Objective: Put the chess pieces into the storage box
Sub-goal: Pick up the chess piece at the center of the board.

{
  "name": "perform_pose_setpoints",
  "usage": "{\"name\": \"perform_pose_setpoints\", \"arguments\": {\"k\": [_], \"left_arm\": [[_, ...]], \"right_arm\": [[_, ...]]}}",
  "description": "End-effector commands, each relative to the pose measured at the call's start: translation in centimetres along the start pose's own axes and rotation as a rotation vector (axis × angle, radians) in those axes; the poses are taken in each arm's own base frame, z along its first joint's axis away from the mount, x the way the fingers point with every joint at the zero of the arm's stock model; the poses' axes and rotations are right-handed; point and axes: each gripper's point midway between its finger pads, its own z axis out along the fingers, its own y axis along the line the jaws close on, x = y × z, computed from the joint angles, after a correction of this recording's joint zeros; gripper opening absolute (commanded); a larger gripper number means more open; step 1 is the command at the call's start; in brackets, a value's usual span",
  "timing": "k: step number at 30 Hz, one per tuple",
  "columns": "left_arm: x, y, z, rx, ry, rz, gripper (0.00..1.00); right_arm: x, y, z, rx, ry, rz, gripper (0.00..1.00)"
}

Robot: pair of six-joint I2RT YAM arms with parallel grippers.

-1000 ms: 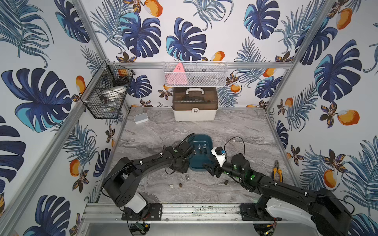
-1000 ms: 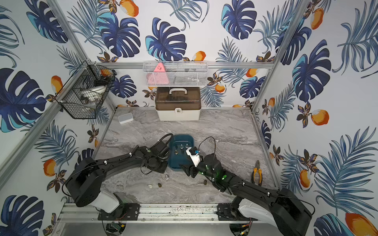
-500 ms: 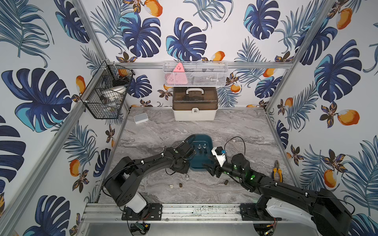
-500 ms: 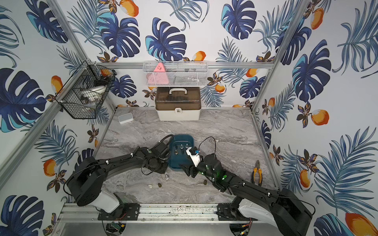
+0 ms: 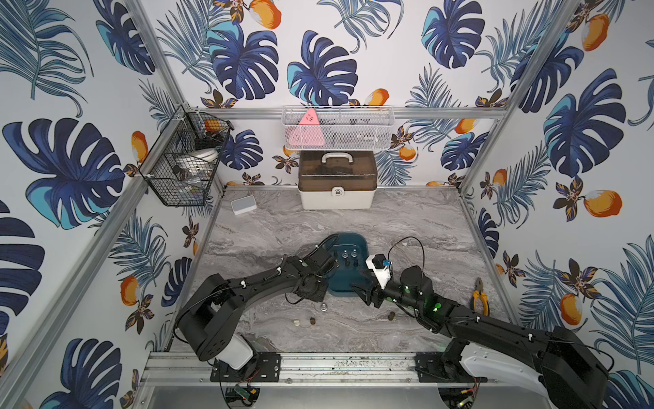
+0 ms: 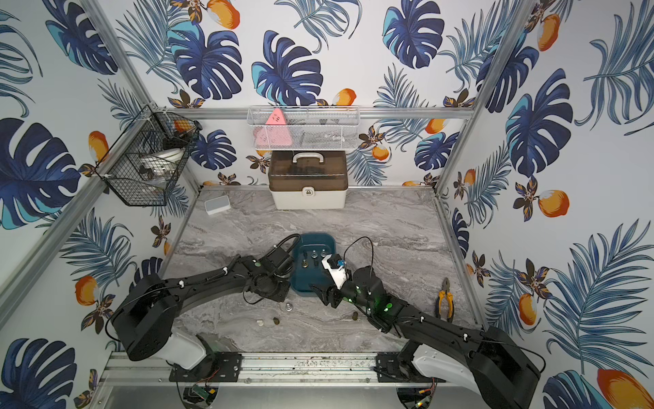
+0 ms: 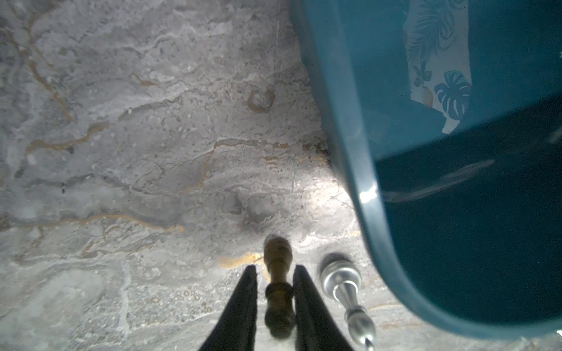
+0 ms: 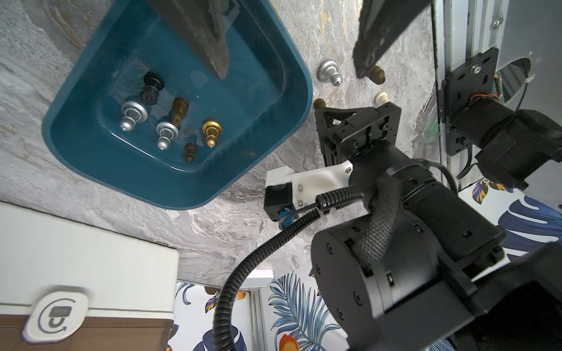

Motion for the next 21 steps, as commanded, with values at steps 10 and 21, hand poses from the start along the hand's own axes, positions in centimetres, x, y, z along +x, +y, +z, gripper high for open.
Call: {"name": "perform_pose_setpoints", "arguments": {"k": [10,21], "left_arm": [[0.5,0.2,0.2,-0.016,0.01,-0.009,0.19],[-0.1,0.6,-1.5,-0.041,-0.007,-0.008,0.16]], "right_arm": [[-0.5,0.1,0.1,-0.002,-0.015,-0.006,0.67],[-0.6,-0.2,0.1,0.016,-0.017,-0.001,0.68]]}}
